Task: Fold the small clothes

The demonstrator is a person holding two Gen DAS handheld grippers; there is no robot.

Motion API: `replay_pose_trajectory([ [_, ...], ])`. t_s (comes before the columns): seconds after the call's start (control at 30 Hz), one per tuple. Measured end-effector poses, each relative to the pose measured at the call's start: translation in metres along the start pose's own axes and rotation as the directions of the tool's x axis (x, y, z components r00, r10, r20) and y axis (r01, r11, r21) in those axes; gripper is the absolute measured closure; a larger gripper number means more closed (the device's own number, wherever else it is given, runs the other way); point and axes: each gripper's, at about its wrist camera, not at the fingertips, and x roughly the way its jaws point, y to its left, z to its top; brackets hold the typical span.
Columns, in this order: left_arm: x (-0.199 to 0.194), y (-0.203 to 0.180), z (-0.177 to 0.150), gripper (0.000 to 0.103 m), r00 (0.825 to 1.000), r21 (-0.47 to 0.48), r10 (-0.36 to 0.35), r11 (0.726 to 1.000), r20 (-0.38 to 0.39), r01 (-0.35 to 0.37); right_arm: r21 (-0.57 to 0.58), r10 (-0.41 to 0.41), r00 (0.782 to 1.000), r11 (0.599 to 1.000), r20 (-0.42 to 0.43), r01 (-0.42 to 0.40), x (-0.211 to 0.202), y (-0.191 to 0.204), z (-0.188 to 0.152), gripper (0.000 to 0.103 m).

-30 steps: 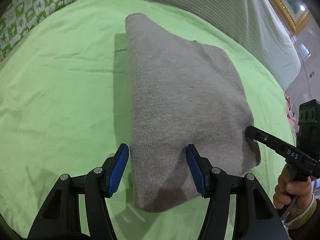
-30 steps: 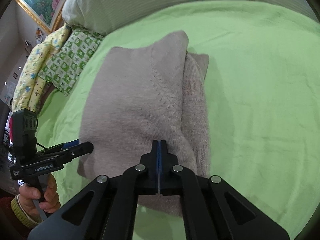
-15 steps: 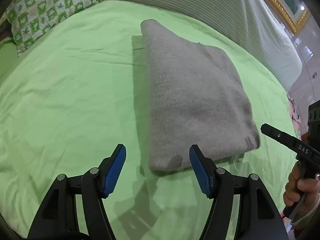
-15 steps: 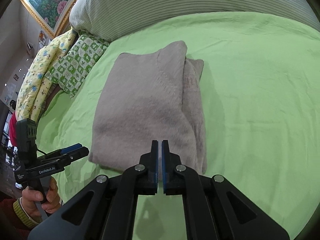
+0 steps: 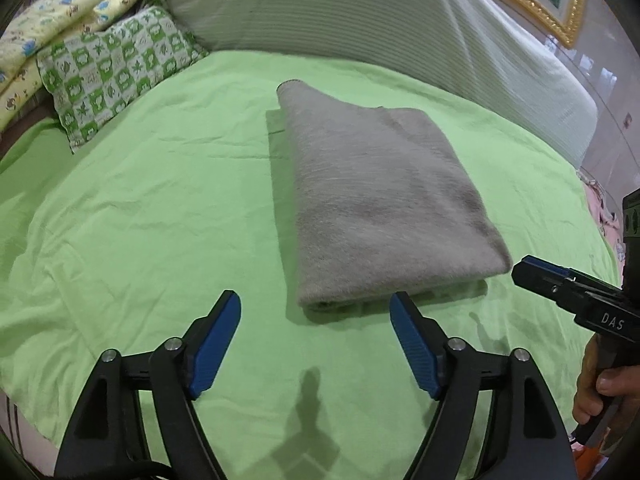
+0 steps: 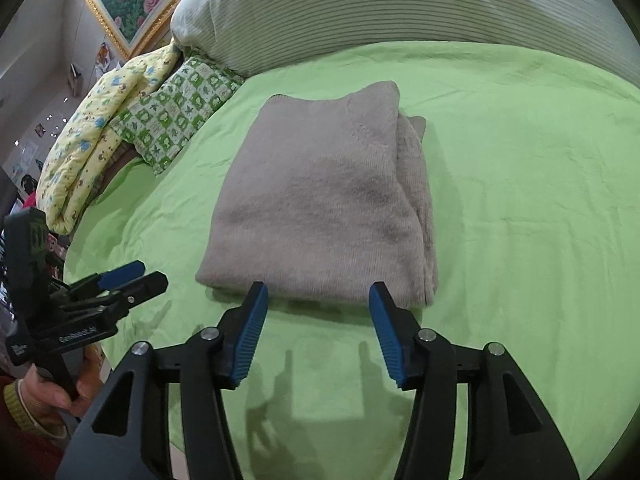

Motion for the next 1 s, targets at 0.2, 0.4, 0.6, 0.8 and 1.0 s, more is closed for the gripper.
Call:
replay_pose_trajectory([
  [0.2, -0.012, -0.01, -0.009, 0.024, 1.0, 0.019, -0.003, 1.0, 0.0, 0.003, -0.018, -0.012, 1.0, 1.0, 0.022, 0.012, -0.011, 0.004, -0.011, 0.036],
  [0.4, -0.023, -0.012, -0.003, 0.019, 0.999, 0.006, -0.008, 1.0, 0.039, 0.008, -0.058, -0.028, 0.997, 0.998, 0.07, 0.032, -0.025, 0.012, -0.012, 0.026],
  [0.6, -0.011, -0.01, 0.002, 0.019, 0.999, -0.008, 0.028, 1.0, 0.042, -0.028, -0.087, -0.037, 0.995, 0.995, 0.088, 0.045, -0.023, 0.017, -0.009, 0.023],
  [0.8, -0.005, -0.013, 0.003, 0.019, 0.993, -0.003, 0.074, 0.997, 0.096, -0.074, -0.079, -0.047, 0.994, 0.995, 0.1, 0.055, -0.014, 0.012, -0.008, 0.021],
  [1.0, 0.007, -0.018, 0.004, 0.019, 0.99, 0.028, 0.091, 0.995, 0.104, -0.094, -0.09, -0.058, 0.991, 0.994, 0.12, 0.07, -0.005, 0.01, -0.008, 0.017],
])
